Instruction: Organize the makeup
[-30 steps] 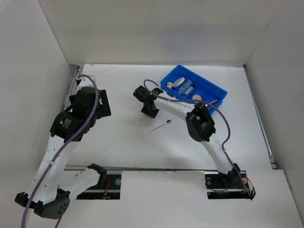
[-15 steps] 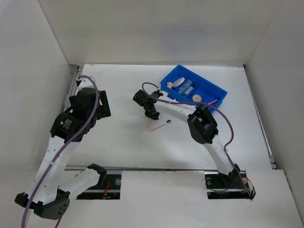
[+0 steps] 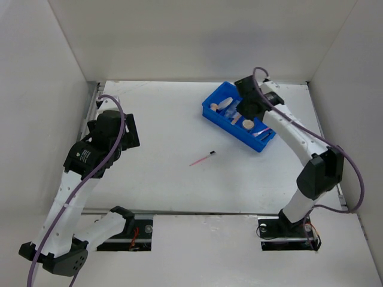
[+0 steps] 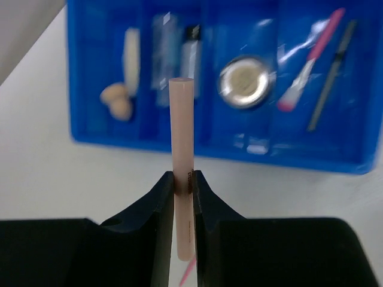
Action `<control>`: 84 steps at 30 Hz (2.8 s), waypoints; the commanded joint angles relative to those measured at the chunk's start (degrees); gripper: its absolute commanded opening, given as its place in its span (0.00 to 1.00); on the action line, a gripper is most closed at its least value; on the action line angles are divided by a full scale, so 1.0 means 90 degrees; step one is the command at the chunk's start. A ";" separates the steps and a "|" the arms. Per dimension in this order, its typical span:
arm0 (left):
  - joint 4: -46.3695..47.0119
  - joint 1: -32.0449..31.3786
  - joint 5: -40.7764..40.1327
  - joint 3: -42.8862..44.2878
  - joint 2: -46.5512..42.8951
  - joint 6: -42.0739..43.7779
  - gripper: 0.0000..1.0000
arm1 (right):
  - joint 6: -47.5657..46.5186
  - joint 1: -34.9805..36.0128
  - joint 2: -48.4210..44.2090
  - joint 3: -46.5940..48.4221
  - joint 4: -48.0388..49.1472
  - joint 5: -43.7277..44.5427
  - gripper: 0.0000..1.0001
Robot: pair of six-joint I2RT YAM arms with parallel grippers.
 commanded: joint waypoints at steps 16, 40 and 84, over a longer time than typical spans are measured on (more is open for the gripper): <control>0.0146 0.0006 0.0036 0.0151 0.0184 0.0088 0.74 | -0.1448 -0.2427 0.0480 -0.0747 0.0681 0.0297 0.11; 0.0029 0.0006 -0.0081 0.0328 0.0360 0.0030 0.74 | 0.0838 0.0931 -0.0224 -0.2036 0.0135 -0.1129 0.58; 0.0029 0.0006 -0.0139 0.0025 -0.0060 0.0088 0.74 | 0.1336 0.1734 0.2806 0.0006 -0.0617 -0.0710 0.16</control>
